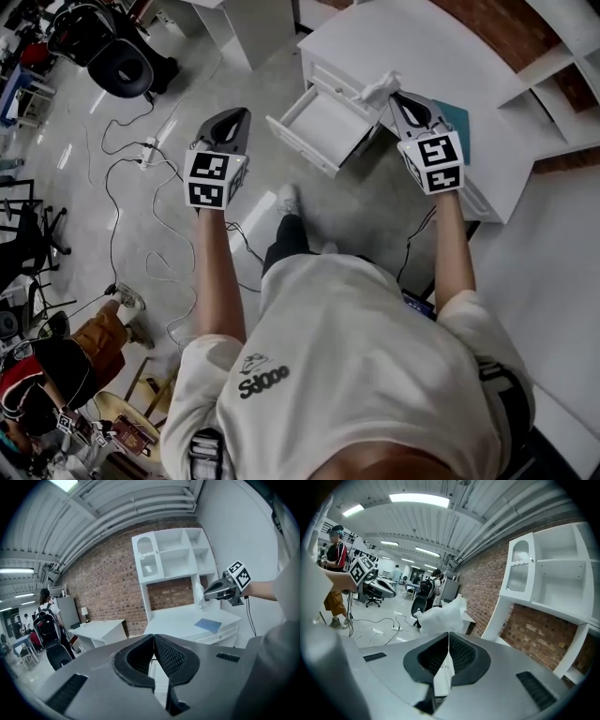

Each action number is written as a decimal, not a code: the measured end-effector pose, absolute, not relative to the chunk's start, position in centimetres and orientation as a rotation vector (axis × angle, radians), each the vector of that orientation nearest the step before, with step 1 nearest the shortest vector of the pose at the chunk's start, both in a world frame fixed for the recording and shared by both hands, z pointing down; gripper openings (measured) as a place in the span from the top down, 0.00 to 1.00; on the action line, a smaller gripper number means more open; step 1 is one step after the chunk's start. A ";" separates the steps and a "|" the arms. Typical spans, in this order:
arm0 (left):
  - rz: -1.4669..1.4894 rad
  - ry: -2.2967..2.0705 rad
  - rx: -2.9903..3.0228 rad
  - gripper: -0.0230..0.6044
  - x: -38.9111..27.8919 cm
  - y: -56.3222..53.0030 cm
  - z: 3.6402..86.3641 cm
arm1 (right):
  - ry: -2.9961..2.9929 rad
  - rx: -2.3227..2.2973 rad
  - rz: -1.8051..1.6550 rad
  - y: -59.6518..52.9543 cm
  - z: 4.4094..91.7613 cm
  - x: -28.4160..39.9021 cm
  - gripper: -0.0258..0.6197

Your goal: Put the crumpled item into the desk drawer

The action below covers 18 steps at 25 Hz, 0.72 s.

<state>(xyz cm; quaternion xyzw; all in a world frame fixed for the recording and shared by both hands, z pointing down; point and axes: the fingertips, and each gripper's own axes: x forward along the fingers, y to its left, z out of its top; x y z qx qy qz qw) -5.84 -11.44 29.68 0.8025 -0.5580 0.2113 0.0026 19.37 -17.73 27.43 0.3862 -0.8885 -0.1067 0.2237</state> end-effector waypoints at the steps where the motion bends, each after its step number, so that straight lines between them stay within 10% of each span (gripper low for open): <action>1: 0.658 -1.746 2.511 0.94 -6.4 -12.6 30.2 | -2.450 1.062 -0.289 -18.9 28.0 18.9 0.94; 18: 0.701 -1.648 2.382 0.94 -15.5 -31.7 39.7 | -2.396 0.914 -0.020 -38.2 41.2 8.1 0.94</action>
